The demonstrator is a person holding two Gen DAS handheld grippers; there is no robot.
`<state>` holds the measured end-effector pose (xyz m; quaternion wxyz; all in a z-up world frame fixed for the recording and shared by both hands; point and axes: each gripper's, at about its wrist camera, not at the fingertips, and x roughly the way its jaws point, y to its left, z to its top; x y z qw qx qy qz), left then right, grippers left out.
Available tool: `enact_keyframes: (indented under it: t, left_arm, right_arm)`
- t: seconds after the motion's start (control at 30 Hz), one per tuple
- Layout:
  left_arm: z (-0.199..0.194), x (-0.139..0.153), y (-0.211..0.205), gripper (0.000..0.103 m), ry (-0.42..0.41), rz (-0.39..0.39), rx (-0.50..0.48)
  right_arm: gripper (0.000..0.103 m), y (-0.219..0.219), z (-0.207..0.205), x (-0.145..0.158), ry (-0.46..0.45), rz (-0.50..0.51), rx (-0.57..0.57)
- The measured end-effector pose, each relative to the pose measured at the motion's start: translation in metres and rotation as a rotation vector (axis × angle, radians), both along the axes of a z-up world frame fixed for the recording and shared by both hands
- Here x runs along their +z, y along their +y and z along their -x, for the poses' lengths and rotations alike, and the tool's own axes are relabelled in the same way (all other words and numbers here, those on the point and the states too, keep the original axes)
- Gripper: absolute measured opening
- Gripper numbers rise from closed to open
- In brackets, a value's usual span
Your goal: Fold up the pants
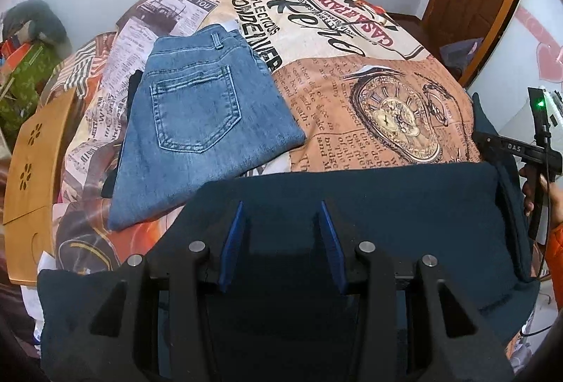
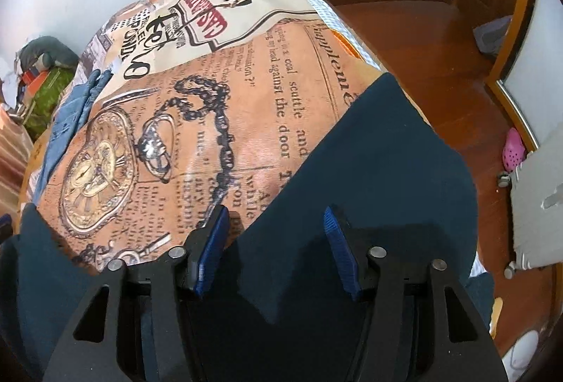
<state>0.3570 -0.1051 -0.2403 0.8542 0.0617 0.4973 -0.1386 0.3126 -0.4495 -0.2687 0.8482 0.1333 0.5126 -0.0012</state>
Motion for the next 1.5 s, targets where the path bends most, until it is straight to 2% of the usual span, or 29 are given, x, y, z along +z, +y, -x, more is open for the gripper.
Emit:
enact_keyframes:
  t: [0.03, 0.13, 0.2, 0.43, 0.57, 0.67, 0.77, 0.87, 1.0, 1.1, 1.2, 1.27, 1.33, 1.4, 1.5]
  left_arm:
    - [0.001, 0.000, 0.001, 0.043, 0.002, 0.000, 0.002]
    - [0.004, 0.001, 0.002, 0.043, 0.010, 0.014, 0.007]
    - [0.005, 0.002, 0.000, 0.043, 0.017, 0.022, 0.006]
    - [0.025, 0.010, -0.010, 0.044, 0.022, 0.024, -0.023]
    - [0.037, 0.016, -0.017, 0.048, 0.022, 0.034, -0.043]
    - [0.049, 0.019, -0.026, 0.051, 0.018, 0.038, -0.068]
    - [0.060, 0.017, -0.036, 0.053, 0.024, 0.034, -0.097]
    - [0.070, 0.009, -0.043, 0.055, 0.050, 0.042, -0.117]
    - [0.081, -0.006, -0.050, 0.057, 0.080, 0.023, -0.129]
    - [0.088, -0.007, -0.050, 0.057, 0.060, 0.007, -0.134]
    - [0.090, 0.007, -0.041, 0.057, 0.043, 0.034, -0.127]
    - [0.090, 0.018, -0.031, 0.058, 0.016, 0.048, -0.108]
    - [0.090, 0.033, -0.015, 0.060, -0.028, 0.065, -0.076]
    - [0.089, 0.047, 0.003, 0.065, -0.073, 0.072, -0.039]
    - [0.087, 0.067, 0.044, 0.071, -0.141, 0.063, 0.034]
  right_arm:
    - [0.032, -0.003, 0.000, 0.000, -0.002, 0.009, -0.006]
    - [0.010, -0.015, 0.004, 0.002, -0.006, -0.038, -0.013]
    - [0.010, -0.023, 0.010, 0.006, -0.012, -0.065, -0.027]
    - [0.009, -0.039, 0.050, 0.054, -0.137, -0.013, -0.086]
    - [0.009, -0.057, 0.090, 0.081, -0.190, 0.008, -0.133]
    - [0.009, -0.069, 0.123, 0.086, -0.201, 0.018, -0.180]
    - [0.009, -0.084, 0.159, 0.073, -0.168, -0.001, -0.243]
    - [0.009, -0.093, 0.184, 0.046, -0.109, -0.063, -0.303]
    - [0.011, -0.094, 0.199, 0.003, 0.003, -0.152, -0.356]
    - [0.017, -0.088, 0.204, -0.009, 0.050, -0.129, -0.376]
    - [0.018, -0.083, 0.203, 0.009, 0.075, -0.089, -0.348]
    - [0.019, -0.072, 0.199, 0.029, 0.053, -0.017, -0.309]
    - [0.024, -0.061, 0.196, 0.050, 0.017, 0.051, -0.262]
    - [0.034, -0.045, 0.187, 0.075, -0.042, 0.080, -0.212]
    - [0.037, -0.009, 0.163, 0.109, -0.132, 0.126, -0.112]
